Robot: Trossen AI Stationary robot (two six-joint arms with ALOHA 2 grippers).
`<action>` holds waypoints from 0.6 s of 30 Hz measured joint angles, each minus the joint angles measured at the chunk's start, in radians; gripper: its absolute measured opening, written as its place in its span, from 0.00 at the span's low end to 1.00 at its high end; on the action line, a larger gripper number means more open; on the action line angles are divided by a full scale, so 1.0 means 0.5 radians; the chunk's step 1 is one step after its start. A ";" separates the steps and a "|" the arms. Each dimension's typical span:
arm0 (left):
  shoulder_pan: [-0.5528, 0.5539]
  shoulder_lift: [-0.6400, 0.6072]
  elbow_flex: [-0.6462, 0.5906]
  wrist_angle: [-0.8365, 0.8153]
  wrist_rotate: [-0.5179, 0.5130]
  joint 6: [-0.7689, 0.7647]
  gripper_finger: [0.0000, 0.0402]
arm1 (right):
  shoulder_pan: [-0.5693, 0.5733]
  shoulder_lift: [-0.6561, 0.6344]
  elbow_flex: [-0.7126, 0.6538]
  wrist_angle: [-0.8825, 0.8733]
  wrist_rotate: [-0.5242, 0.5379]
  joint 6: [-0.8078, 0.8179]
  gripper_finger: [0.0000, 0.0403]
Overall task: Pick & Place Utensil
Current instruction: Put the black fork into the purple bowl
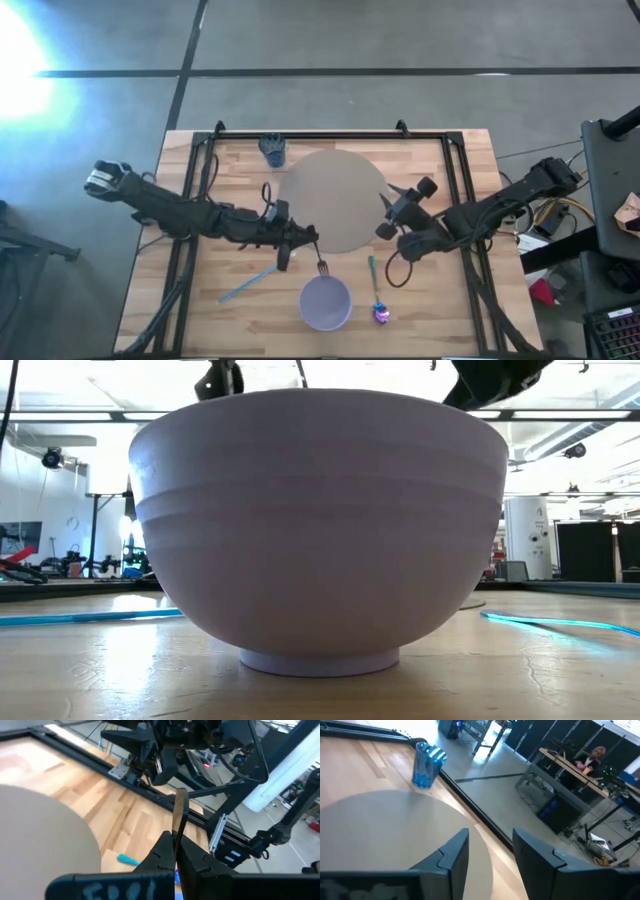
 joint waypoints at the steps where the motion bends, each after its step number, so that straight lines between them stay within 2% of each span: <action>1: -0.031 0.000 0.000 -0.018 -0.061 -0.035 0.00 | 0.000 0.001 -0.015 0.005 0.000 0.007 0.36; 11: -0.423 0.027 0.000 -0.033 -0.980 -0.257 0.00 | -0.001 0.011 -0.091 0.006 0.001 0.033 0.34; 14: -0.483 0.049 0.000 -0.033 -1.107 -0.338 0.00 | -0.001 0.011 -0.099 0.013 0.001 0.032 0.34; 18: -0.508 0.120 0.000 -0.028 -1.134 -0.484 0.00 | -0.001 0.011 -0.115 0.016 0.001 0.037 0.35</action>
